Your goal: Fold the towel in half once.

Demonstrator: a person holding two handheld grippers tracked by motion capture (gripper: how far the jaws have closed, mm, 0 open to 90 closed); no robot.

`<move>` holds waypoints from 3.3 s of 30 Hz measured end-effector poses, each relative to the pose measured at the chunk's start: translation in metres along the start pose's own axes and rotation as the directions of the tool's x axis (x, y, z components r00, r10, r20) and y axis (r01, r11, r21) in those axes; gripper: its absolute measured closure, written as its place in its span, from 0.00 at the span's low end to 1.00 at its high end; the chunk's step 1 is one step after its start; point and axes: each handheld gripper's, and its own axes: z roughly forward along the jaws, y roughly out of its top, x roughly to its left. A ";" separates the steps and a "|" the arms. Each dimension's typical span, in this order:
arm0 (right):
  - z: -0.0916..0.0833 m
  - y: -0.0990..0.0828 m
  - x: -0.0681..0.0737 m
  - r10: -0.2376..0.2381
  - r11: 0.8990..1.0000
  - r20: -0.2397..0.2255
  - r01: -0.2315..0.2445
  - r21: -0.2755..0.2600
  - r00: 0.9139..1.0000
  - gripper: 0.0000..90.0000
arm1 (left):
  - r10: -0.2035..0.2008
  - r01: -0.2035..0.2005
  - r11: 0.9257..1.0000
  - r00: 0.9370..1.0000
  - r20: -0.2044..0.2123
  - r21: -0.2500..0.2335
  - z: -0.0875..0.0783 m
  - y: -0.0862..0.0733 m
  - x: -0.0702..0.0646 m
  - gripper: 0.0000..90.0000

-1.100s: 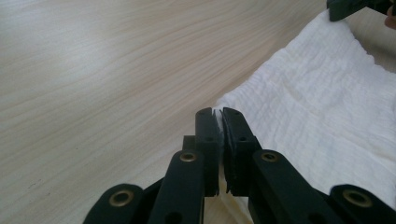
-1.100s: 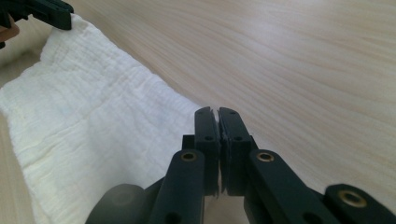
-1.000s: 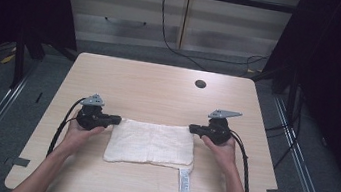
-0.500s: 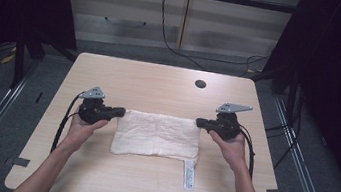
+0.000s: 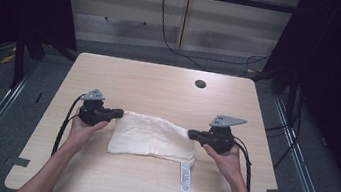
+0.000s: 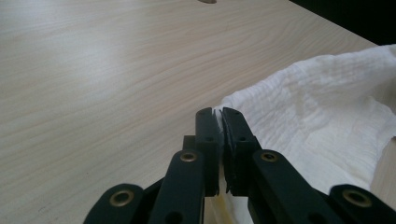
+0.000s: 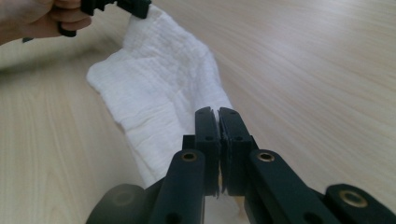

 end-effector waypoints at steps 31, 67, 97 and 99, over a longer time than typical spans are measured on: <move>0.020 -0.050 0.012 0.071 0.973 -0.048 -0.059 0.223 0.996 0.98 | 0.050 -0.050 0.999 0.998 0.031 -0.012 0.006 0.009 -0.019 0.95; 0.011 -0.049 -0.009 0.119 0.964 0.093 -0.137 0.227 0.989 0.98 | 0.298 -0.349 0.913 0.925 0.237 0.214 -0.003 -0.050 -0.091 0.95; 0.001 -0.051 0.000 0.026 0.972 0.166 -0.064 0.225 0.986 0.98 | 0.251 -0.270 0.946 0.961 0.120 0.179 0.000 -0.050 -0.057 0.95; 0.001 -0.052 0.002 0.025 0.974 0.156 -0.059 0.219 0.987 0.98 | 0.223 -0.244 0.953 0.966 0.132 0.176 -0.001 -0.051 -0.053 0.94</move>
